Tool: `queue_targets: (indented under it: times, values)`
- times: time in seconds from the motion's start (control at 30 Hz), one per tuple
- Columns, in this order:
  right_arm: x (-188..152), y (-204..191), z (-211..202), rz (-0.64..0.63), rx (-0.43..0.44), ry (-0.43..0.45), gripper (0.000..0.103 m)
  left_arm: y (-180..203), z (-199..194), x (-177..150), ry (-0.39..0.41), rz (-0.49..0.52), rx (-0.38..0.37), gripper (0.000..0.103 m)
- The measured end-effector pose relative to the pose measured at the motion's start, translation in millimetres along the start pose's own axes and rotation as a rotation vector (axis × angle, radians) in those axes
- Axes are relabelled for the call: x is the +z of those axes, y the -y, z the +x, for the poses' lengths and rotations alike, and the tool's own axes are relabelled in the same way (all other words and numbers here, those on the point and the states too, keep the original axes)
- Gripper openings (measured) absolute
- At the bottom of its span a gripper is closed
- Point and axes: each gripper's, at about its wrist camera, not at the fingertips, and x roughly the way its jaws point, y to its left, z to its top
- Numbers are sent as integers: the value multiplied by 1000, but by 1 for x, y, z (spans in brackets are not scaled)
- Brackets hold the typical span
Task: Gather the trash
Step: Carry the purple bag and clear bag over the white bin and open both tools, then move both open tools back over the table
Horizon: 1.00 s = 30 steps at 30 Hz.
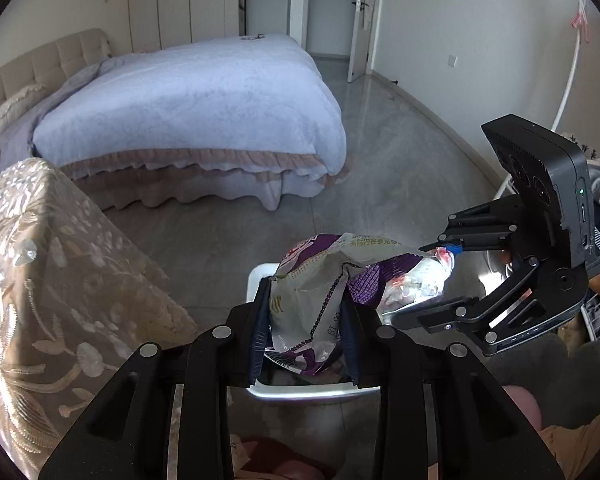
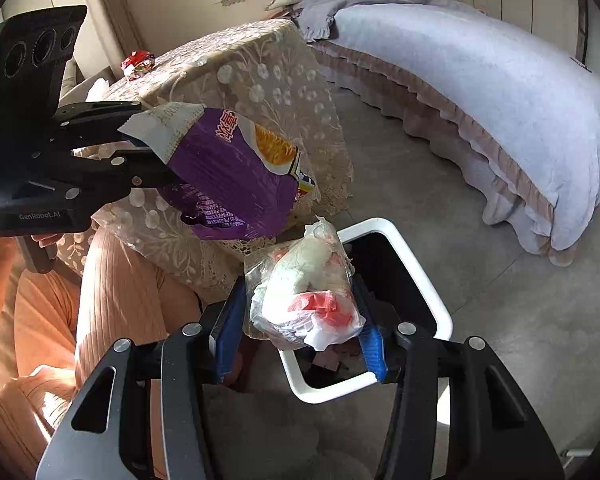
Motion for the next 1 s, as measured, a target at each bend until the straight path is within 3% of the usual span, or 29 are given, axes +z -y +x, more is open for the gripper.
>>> queue_targets:
  times: [0.23, 0.27, 0.3, 0.33, 0.37, 0.63, 1.0]
  values:
    - [-16, 27, 30, 46, -4, -72, 52, -7, 57, -3, -114, -11, -58, 32]
    - [-18, 29, 34, 47, -3, -81, 53, -9, 62, -3, -128, -16, -66, 39]
    - [-19, 31, 38, 44, -3, -91, 65, -12, 68, -4, -145, -23, -72, 66]
    - [-20, 34, 41, 40, -11, -98, 96, -11, 73, -4, -156, -24, -67, 85]
    - [-21, 35, 42, 34, -20, -93, 98, -11, 75, -5, -157, -16, -54, 98]
    - [-20, 45, 48, 23, -17, -126, 98, -10, 84, -9, -209, 29, -30, 98]
    - [-10, 28, 34, -26, -26, -86, 98, -17, 45, 1, -106, -13, -15, 98]
